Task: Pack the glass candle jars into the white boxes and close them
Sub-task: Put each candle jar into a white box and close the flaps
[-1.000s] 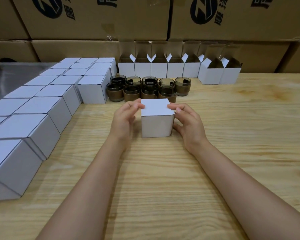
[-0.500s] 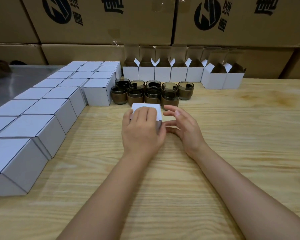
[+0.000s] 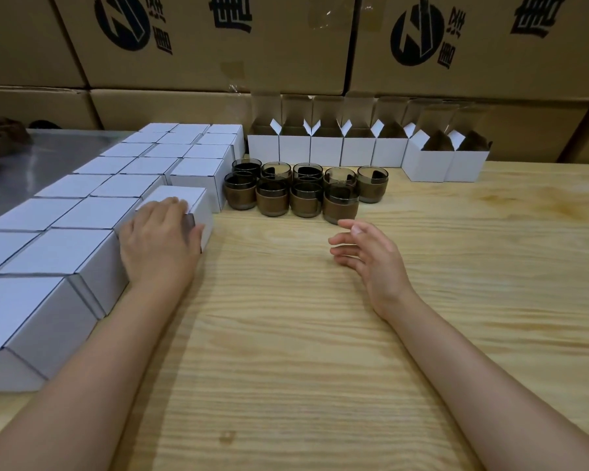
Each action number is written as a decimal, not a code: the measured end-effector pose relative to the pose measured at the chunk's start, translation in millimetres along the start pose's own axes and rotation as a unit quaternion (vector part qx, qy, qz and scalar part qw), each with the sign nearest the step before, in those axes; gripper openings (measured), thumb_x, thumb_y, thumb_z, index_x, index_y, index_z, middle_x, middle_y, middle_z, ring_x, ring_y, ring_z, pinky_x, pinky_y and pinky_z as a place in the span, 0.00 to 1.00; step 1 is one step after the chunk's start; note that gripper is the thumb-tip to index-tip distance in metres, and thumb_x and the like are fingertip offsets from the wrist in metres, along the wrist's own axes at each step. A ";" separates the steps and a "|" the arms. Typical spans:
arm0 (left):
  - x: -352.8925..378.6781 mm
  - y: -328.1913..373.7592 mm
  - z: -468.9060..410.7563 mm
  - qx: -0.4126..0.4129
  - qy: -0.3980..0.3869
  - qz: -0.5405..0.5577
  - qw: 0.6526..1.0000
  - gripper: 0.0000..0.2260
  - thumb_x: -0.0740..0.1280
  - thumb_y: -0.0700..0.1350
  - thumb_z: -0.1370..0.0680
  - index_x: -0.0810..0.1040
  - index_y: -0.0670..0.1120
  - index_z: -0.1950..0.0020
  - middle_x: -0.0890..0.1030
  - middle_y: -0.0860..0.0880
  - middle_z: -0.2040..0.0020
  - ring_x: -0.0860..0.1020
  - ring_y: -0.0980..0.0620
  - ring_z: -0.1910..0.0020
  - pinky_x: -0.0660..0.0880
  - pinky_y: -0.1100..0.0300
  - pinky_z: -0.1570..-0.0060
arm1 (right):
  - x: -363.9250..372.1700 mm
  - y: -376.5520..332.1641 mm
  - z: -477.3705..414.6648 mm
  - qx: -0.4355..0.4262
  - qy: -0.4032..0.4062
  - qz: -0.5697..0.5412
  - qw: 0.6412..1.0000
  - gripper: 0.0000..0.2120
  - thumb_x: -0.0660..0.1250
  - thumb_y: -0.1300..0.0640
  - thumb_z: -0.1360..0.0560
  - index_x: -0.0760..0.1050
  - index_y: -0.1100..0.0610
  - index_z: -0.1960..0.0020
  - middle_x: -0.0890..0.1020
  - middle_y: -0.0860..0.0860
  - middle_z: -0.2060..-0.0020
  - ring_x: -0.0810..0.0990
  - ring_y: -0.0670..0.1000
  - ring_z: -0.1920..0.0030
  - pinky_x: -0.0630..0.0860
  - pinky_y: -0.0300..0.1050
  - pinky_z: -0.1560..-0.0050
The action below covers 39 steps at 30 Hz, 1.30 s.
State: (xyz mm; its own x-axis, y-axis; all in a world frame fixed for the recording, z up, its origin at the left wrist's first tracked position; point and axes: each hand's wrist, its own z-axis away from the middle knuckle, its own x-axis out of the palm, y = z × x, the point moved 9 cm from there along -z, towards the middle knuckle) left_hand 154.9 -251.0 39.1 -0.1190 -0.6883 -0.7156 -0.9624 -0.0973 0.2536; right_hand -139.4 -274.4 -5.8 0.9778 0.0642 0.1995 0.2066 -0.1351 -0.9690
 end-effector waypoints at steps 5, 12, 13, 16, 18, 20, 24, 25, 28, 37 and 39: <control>17.2 -1.6 -16.3 0.005 -0.046 0.023 0.999 0.21 0.69 0.43 0.25 0.73 0.43 0.32 0.72 0.46 0.30 0.67 0.45 0.29 0.61 0.48 0.33 | 0.9 2.3 -1.0 0.000 -0.008 0.007 1.000 0.09 0.58 0.59 0.20 0.77 0.55 0.48 0.82 0.54 0.58 0.79 0.54 0.56 0.76 0.45 0.52; 27.3 -5.1 -21.6 -0.025 -0.101 0.024 0.994 0.29 0.67 0.40 0.28 0.68 0.48 0.27 0.65 0.50 0.25 0.59 0.50 0.24 0.57 0.48 0.30 | 1.8 5.2 -3.0 0.002 -0.019 0.010 1.000 0.09 0.58 0.60 0.20 0.78 0.55 0.49 0.82 0.54 0.58 0.79 0.52 0.56 0.76 0.44 0.52; 27.6 -4.6 -21.7 -0.026 -0.109 0.022 0.993 0.29 0.67 0.40 0.28 0.67 0.48 0.27 0.65 0.50 0.24 0.58 0.50 0.24 0.56 0.49 0.30 | 1.9 5.4 -3.0 0.003 -0.019 0.011 1.000 0.09 0.58 0.60 0.20 0.78 0.55 0.49 0.82 0.55 0.58 0.79 0.52 0.55 0.76 0.44 0.52; 28.3 -1.0 -23.2 -0.028 -0.133 0.004 0.991 0.30 0.65 0.42 0.27 0.63 0.47 0.26 0.59 0.50 0.22 0.53 0.52 0.23 0.50 0.49 0.27 | 1.9 5.4 -3.1 0.005 -0.019 0.014 1.000 0.09 0.58 0.61 0.20 0.78 0.56 0.49 0.82 0.55 0.58 0.79 0.53 0.54 0.76 0.44 0.51; 20.3 8.3 -19.3 -0.029 -0.118 -0.005 0.993 0.33 0.65 0.42 0.27 0.59 0.45 0.24 0.52 0.47 0.21 0.47 0.51 0.22 0.43 0.49 0.26 | 2.2 5.5 -3.0 0.006 -0.019 0.016 1.000 0.09 0.58 0.61 0.20 0.78 0.56 0.48 0.82 0.55 0.58 0.79 0.53 0.54 0.75 0.45 0.51; 1.3 33.6 -10.4 0.000 -0.053 0.041 0.998 0.33 0.65 0.40 0.29 0.60 0.42 0.24 0.56 0.43 0.22 0.51 0.46 0.22 0.44 0.50 0.26 | 2.8 5.5 -3.2 0.007 -0.019 0.017 1.000 0.09 0.58 0.61 0.20 0.77 0.56 0.48 0.82 0.55 0.58 0.79 0.53 0.55 0.75 0.45 0.51; 6.2 111.4 24.6 0.044 -0.103 0.198 0.974 0.19 0.63 0.41 0.28 0.75 0.46 0.37 0.80 0.48 0.48 0.76 0.46 0.46 0.70 0.53 0.47 | 2.0 5.0 -2.6 0.006 -0.014 0.018 1.000 0.09 0.58 0.63 0.20 0.77 0.58 0.47 0.82 0.55 0.59 0.78 0.52 0.55 0.76 0.41 0.53; 15.6 125.1 35.7 0.041 -0.136 0.205 0.968 0.16 0.64 0.41 0.26 0.76 0.48 0.39 0.79 0.51 0.52 0.76 0.48 0.49 0.70 0.55 0.51 | 1.8 4.9 -2.2 0.007 -0.012 0.018 1.000 0.09 0.58 0.63 0.20 0.77 0.58 0.47 0.81 0.55 0.59 0.78 0.52 0.55 0.76 0.40 0.53; 42.4 140.4 58.8 0.060 -0.182 0.168 0.967 0.14 0.62 0.41 0.24 0.76 0.49 0.39 0.78 0.52 0.49 0.75 0.50 0.46 0.71 0.56 0.51 | 0.5 5.7 -1.7 0.008 -0.004 0.016 1.000 0.09 0.59 0.63 0.20 0.76 0.59 0.46 0.81 0.55 0.58 0.78 0.53 0.55 0.75 0.43 0.51; 75.7 131.3 61.7 0.048 -0.264 0.085 0.960 0.20 0.55 0.51 0.21 0.66 0.53 0.29 0.63 0.51 0.26 0.58 0.52 0.26 0.50 0.52 0.27 | -30.5 14.8 -16.9 0.025 0.130 -0.058 0.989 0.10 0.58 0.67 0.21 0.77 0.57 0.50 0.80 0.54 0.59 0.78 0.51 0.59 0.77 0.43 0.58; 75.9 131.2 61.7 0.050 -0.267 0.085 0.959 0.20 0.54 0.52 0.21 0.65 0.54 0.28 0.62 0.52 0.26 0.57 0.53 0.26 0.49 0.52 0.26 | -52.3 7.6 -36.2 0.011 0.176 0.009 0.984 0.12 0.59 0.68 0.22 0.77 0.55 0.52 0.80 0.53 0.57 0.77 0.50 0.59 0.75 0.42 0.60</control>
State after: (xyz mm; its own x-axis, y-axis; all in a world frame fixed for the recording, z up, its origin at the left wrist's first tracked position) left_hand 4.5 -271.7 -22.1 -0.3591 -0.2202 -0.9069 -0.9332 0.0722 0.3520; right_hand -187.7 -314.6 -18.4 0.9337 -0.2848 0.2171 0.1928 -0.1109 -0.9749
